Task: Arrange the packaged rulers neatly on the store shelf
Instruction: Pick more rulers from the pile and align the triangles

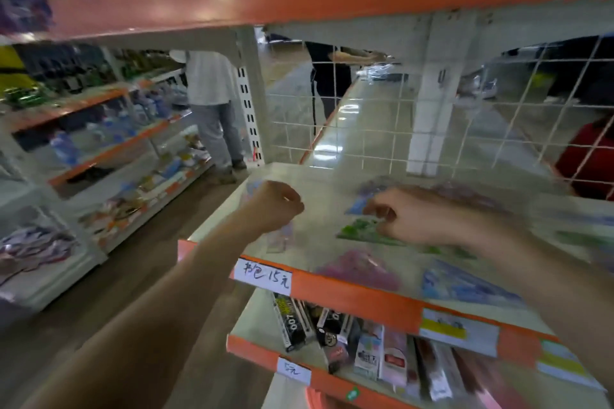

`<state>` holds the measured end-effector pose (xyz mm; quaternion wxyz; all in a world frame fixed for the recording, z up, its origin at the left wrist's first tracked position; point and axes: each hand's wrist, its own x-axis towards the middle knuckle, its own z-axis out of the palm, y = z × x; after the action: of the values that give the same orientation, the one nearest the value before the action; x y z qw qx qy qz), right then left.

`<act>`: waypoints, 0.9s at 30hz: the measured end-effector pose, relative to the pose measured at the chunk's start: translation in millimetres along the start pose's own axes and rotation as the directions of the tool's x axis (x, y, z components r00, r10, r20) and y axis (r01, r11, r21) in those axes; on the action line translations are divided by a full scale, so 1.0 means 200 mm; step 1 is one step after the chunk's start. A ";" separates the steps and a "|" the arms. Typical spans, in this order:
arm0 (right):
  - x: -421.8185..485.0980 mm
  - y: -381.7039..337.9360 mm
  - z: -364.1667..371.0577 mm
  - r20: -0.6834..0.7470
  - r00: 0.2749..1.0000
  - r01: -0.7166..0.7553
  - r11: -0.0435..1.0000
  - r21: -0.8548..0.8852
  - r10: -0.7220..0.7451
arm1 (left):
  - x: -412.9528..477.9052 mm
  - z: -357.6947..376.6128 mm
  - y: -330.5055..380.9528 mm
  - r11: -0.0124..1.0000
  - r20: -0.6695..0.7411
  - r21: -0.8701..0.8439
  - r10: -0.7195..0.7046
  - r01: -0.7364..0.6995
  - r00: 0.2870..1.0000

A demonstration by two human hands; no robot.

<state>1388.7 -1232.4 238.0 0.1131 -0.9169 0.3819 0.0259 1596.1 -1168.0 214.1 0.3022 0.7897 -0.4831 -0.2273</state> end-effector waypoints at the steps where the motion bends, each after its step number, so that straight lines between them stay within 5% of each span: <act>1: 0.06 -0.06 0.01 -0.010 1.000 0.026 1.000 0.017 -0.025 | 0.01 -0.05 -0.06 1.000 -0.016 0.008 -0.024 0.024 1.000; 12: 0.58 -0.51 0.23 0.039 0.998 -0.049 0.992 0.117 0.045 | 0.22 -0.30 -0.49 0.987 -0.054 0.005 -0.163 0.163 0.985; 17: 0.69 -0.61 0.30 0.046 0.977 -0.211 0.974 0.081 0.208 | 0.30 -0.28 -0.54 0.994 -0.035 0.033 -0.107 0.108 0.994; 27: 0.72 -0.55 0.29 0.113 0.971 -0.233 0.938 0.256 0.211 | 0.39 -0.30 -0.57 0.997 -0.039 0.049 -0.060 0.062 0.997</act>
<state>1571.5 -1244.2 183.0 0.2482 -0.8423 0.4777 0.0254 1740.3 -1182.6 173.2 0.2842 0.8156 -0.4586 -0.2092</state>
